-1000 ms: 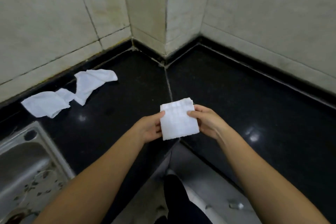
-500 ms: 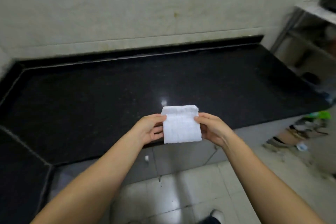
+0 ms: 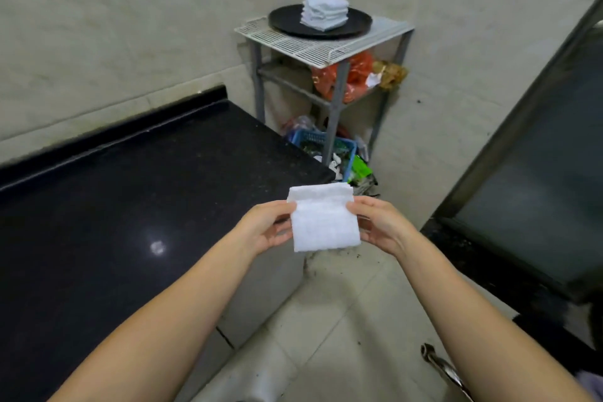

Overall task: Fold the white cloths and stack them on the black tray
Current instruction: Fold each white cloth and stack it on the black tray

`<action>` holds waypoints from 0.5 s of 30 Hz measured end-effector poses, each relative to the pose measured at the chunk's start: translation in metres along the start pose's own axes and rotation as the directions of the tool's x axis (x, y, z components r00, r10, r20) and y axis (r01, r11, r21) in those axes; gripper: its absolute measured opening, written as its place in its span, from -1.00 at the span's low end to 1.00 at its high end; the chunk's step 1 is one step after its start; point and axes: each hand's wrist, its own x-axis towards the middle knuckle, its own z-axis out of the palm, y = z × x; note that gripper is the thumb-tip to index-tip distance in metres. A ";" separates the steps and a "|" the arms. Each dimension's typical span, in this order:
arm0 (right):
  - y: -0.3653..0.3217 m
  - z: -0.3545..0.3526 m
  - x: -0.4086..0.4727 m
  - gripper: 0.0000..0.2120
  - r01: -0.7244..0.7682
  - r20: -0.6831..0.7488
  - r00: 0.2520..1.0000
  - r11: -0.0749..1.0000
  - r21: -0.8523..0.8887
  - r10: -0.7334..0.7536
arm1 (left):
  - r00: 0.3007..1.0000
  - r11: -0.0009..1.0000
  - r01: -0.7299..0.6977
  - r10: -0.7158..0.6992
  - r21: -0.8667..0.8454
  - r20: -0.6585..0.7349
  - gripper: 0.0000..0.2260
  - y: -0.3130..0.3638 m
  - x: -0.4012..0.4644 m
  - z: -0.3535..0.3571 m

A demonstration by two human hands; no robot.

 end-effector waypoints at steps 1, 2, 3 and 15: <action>-0.012 -0.010 0.010 -0.86 0.016 -0.013 1.000 1.000 0.007 -0.016 | 1.000 1.000 -0.004 0.004 0.000 0.012 -0.90 0.010 0.011 0.015; -0.026 -0.018 0.020 -0.87 0.032 -0.023 0.999 0.999 0.015 -0.032 | 1.000 1.000 -0.011 0.011 -0.002 0.024 -0.91 0.022 0.023 0.028; -0.039 -0.025 0.033 -0.89 0.048 -0.029 0.998 0.999 0.023 -0.047 | 0.999 1.000 -0.023 0.024 -0.003 0.033 -0.91 0.035 0.034 0.040; -0.278 -0.035 0.237 -0.93 0.368 0.051 0.930 0.922 -0.121 -0.364 | 0.891 0.891 -0.448 0.439 0.075 0.111 -0.87 0.284 0.186 0.130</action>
